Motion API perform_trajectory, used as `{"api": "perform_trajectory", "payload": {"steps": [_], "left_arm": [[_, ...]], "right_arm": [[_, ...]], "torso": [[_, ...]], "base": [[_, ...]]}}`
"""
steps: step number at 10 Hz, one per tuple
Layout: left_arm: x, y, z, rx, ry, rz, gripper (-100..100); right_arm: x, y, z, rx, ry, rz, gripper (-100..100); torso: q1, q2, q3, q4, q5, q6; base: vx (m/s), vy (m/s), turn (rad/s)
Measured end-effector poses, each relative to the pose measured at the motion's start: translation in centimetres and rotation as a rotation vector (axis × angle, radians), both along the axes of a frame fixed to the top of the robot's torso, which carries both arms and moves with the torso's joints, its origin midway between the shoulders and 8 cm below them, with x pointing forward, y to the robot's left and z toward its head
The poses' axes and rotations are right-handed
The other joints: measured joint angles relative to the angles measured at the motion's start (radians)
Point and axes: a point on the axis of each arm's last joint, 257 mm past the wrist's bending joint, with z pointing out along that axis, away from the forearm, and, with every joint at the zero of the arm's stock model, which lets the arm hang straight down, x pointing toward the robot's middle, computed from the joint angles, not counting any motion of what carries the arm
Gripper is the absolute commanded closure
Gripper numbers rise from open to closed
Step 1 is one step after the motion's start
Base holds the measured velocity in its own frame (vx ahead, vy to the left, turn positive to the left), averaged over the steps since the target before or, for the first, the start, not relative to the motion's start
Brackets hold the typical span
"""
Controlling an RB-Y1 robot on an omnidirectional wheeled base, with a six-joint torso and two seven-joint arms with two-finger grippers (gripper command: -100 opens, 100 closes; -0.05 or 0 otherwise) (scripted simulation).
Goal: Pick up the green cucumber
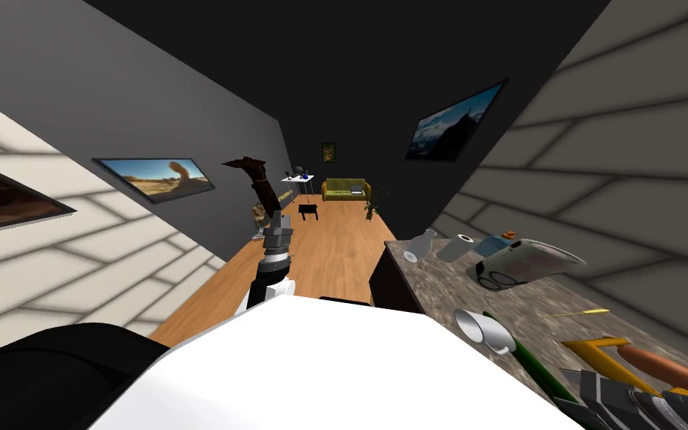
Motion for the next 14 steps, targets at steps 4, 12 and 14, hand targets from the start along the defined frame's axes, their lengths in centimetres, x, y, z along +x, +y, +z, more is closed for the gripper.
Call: {"api": "perform_trajectory", "payload": {"steps": [4,12,14], "left_arm": [[0.0,0.0,0.0,0.0,0.0,0.0,0],[0.0,0.0,0.0,0.0,0.0,0.0,0],[0.0,0.0,0.0,0.0,0.0,0.0,0]], "right_arm": [[-1.1,-0.1,-0.4,0.013,-0.011,-0.112,-100],[-6.3,-1.4,-1.1,0.001,0.013,-0.377,-100],[-6.1,-1.5,-1.0,0.004,-0.004,-0.413,-100]], "torso": [[-0.001,-0.003,-0.002,-0.001,0.0,-0.001],[-0.001,0.0,0.0,0.0,0.0,0.0],[-0.002,-0.005,-0.003,-0.001,0.0,0.002]], "base": [[-0.157,-0.026,0.348],[-0.156,0.009,0.312],[-0.096,0.022,0.174]]}}
